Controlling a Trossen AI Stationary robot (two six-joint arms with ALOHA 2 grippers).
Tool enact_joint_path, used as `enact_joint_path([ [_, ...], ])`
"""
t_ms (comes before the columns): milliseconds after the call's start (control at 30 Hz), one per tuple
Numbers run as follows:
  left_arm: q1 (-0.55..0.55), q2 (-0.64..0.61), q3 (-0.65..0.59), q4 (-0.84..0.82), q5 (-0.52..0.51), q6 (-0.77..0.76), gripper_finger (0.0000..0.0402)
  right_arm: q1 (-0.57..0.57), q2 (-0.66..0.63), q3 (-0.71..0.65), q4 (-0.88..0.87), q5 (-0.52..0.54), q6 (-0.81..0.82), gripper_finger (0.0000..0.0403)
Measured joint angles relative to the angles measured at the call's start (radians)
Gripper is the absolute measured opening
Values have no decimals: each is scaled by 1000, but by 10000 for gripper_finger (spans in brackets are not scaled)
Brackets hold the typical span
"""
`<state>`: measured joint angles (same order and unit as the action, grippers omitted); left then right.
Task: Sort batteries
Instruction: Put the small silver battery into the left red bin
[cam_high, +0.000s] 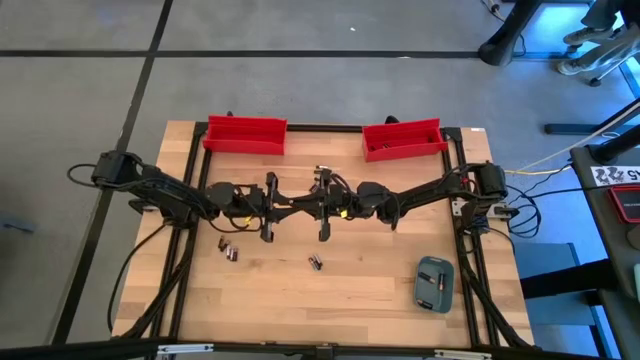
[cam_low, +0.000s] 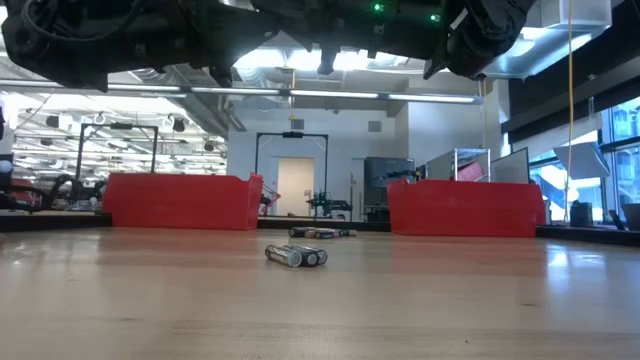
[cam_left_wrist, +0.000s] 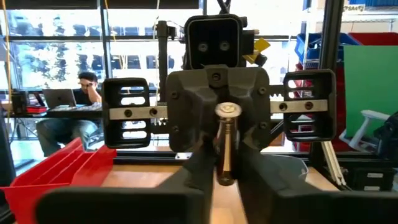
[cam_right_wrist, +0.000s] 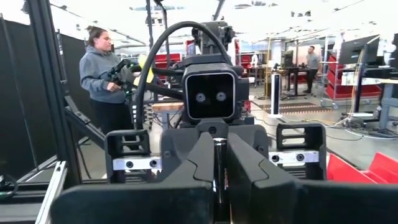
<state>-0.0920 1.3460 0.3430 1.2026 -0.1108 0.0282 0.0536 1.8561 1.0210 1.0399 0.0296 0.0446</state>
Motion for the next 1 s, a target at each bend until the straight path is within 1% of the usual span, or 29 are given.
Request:
enact_joint_path([
  [33,0,0,-1,0,0,-1,27,0,0,0,-4,-10,0,19],
  [67,0,0,-1,0,1,-1,23,-1,-1,0,-10,-13,1,24],
  [167,0,0,-1,-18,-4,3,23,0,-2,2,-45,-14,10,48],
  [400,0,-2,0,-115,-76,1,23,-2,-6,-2,-93,-13,10,115],
  [533,0,-3,3,-189,-131,-22,23,-4,-55,-3,-129,-8,-68,149],
  [633,0,-2,3,-248,-185,-50,23,-4,-131,-3,-211,68,-145,162],
  [800,0,-16,5,-350,-298,-111,23,-2,-294,-2,-465,249,-246,164],
  [867,12,-46,35,-469,-353,-148,23,-2,-351,-1,-592,314,-255,160],
  [900,23,-66,61,-557,-370,-158,23,-2,-373,-1,-659,340,-252,159],
  [1000,89,-121,197,-927,-383,-195,23,-2,-411,-1,-853,373,-178,153],
])
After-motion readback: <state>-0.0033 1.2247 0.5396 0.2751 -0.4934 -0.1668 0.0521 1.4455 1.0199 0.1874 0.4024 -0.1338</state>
